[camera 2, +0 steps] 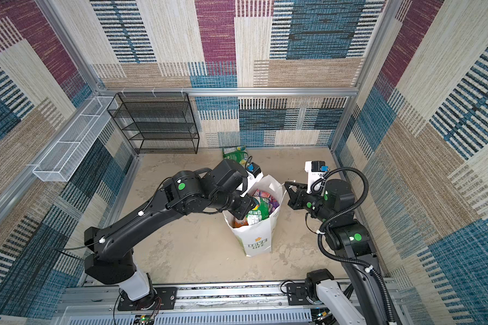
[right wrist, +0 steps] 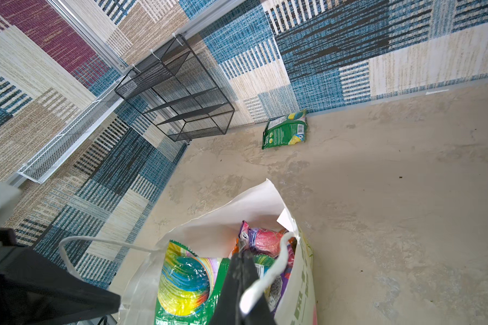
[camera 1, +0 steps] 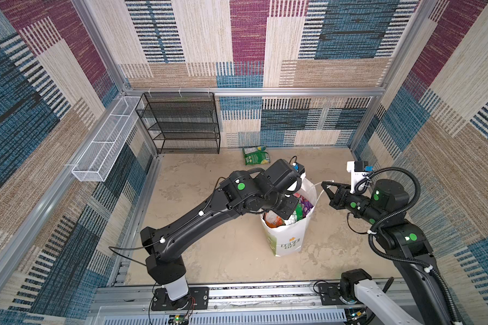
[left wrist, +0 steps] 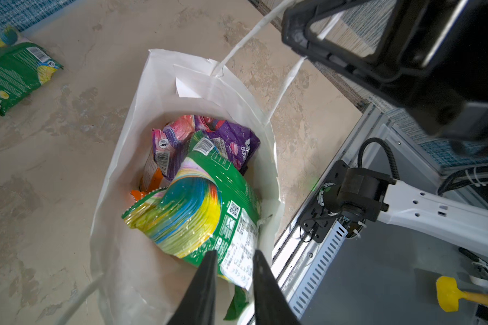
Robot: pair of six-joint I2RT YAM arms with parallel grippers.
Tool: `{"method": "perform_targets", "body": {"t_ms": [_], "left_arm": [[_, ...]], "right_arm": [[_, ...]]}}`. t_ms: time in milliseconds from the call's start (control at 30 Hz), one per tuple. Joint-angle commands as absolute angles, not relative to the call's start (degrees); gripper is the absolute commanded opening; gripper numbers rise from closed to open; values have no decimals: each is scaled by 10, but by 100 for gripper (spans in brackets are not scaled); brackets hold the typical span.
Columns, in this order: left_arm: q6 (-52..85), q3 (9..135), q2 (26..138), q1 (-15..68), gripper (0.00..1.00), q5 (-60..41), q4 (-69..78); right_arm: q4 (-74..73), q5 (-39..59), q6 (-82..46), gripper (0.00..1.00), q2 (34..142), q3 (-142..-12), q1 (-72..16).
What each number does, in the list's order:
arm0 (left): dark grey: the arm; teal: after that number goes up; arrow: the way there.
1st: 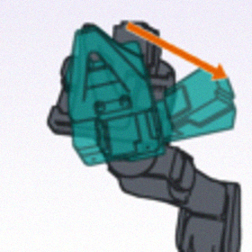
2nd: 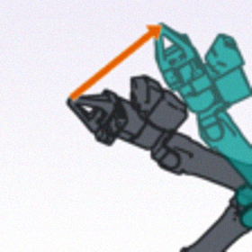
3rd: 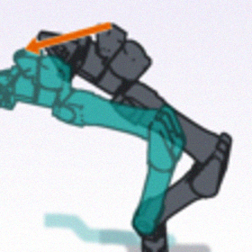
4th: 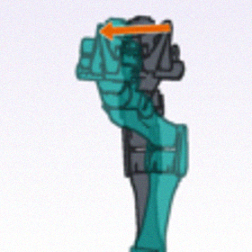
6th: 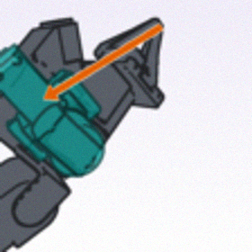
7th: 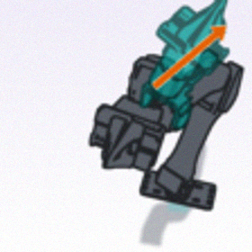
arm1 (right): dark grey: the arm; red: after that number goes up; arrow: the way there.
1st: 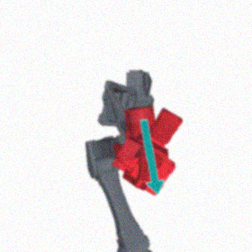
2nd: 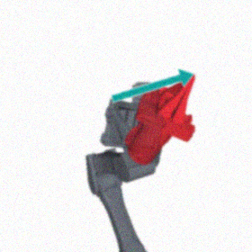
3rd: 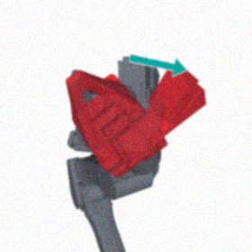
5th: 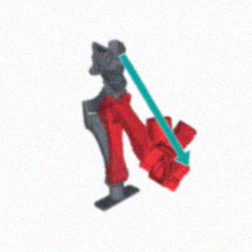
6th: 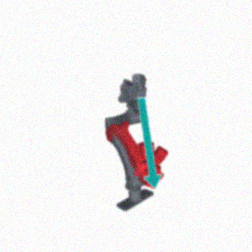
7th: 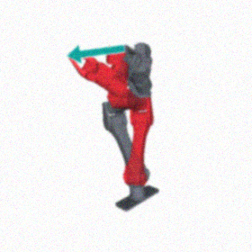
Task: Place the snacks into the paper bag
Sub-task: 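Lower the green packet into the bag and open the left gripper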
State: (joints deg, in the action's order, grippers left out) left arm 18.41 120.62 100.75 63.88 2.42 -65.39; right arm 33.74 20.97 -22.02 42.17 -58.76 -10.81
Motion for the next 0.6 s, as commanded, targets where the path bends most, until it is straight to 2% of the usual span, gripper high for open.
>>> {"method": "perform_targets", "body": {"t_ms": [0,167,567], "left_arm": [[195,1207,1027,639,20,32,-644],[198,1197,1059,638,13,61,-653],[202,1163,1157,611,13,47,-651]], "right_arm": [[310,215,-223,1,416,-592,-107],[315,213,-223,2,411,-593,-107],[319,218,-223,1,406,-596,-107]]}}
